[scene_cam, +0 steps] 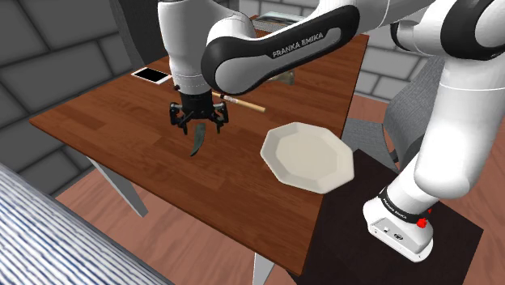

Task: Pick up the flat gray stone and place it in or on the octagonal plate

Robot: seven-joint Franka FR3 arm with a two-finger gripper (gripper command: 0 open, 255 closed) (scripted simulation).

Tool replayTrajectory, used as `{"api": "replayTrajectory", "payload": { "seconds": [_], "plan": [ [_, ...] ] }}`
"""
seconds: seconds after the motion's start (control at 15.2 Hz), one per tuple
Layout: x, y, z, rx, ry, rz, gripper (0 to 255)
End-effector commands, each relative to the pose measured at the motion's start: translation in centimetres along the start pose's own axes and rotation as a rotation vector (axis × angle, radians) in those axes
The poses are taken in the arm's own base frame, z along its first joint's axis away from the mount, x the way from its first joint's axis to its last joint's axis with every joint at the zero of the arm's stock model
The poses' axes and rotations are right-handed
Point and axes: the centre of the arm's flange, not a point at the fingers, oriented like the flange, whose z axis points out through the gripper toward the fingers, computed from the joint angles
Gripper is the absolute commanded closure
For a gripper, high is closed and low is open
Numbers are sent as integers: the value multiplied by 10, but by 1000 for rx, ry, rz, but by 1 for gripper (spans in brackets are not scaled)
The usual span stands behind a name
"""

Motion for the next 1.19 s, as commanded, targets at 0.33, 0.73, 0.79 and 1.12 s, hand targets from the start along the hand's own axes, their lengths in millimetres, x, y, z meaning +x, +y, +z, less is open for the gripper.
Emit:
{"api": "replayTrajectory", "payload": {
  "seconds": [0.33, 0.73, 0.79, 1.12],
  "plan": [
    [10, -31, 30, -1, 23, 47, 0],
    [10, -31, 49, -1, 23, 47, 0],
    [10, -31, 49, -1, 23, 47, 0],
    [10, -31, 49, -1, 23, 47, 255]
  ]
}}
